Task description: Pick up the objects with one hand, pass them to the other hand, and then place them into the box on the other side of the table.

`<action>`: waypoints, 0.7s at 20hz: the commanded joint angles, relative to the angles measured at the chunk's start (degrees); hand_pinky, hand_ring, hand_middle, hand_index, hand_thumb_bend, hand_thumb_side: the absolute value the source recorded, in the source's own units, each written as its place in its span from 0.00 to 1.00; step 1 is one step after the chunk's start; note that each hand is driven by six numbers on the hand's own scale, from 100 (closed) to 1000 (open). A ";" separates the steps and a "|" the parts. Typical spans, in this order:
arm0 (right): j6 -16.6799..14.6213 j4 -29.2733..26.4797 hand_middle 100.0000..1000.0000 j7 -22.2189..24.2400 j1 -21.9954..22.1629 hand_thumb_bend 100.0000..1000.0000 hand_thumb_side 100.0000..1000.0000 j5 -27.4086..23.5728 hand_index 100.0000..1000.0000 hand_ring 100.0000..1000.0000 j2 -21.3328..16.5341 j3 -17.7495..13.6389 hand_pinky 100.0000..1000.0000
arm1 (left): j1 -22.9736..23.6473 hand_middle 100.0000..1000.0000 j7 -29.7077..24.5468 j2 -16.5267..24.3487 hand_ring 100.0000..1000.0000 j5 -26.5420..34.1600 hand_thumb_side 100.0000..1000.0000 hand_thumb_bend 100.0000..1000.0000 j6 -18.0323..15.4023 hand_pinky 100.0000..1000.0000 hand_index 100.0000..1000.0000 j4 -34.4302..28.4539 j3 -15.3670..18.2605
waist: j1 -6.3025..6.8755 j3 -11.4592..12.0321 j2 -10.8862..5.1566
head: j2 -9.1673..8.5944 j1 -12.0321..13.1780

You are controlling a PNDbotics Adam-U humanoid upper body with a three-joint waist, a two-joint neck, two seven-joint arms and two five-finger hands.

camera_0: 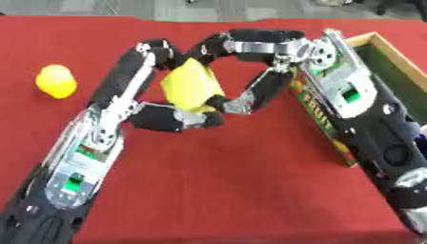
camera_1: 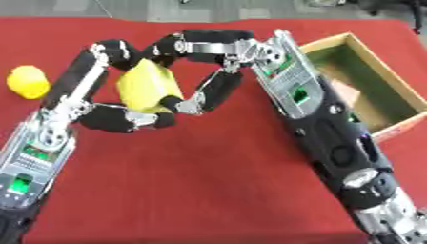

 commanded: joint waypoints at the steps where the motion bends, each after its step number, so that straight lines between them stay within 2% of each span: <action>1: 0.78 0.48 0.35 -0.39 -0.06 0.00 0.08 0.70 0.55 0.86 -1.50 -0.09 0.84 | -0.99 0.59 -0.56 0.45 0.60 0.04 0.60 1.00 -2.01 0.66 0.83 -4.84 0.33 | 0.19 0.00 -1.34 | 0.19 -0.22; 14: 3.50 -0.13 0.35 -3.21 -0.29 0.00 0.01 -0.79 0.56 0.86 -2.63 -2.37 0.84 | 0.92 0.61 -3.47 2.93 0.62 -0.96 0.61 1.00 -4.99 0.67 0.84 -6.43 1.00 | 0.68 -0.06 -1.36 | 0.69 -0.59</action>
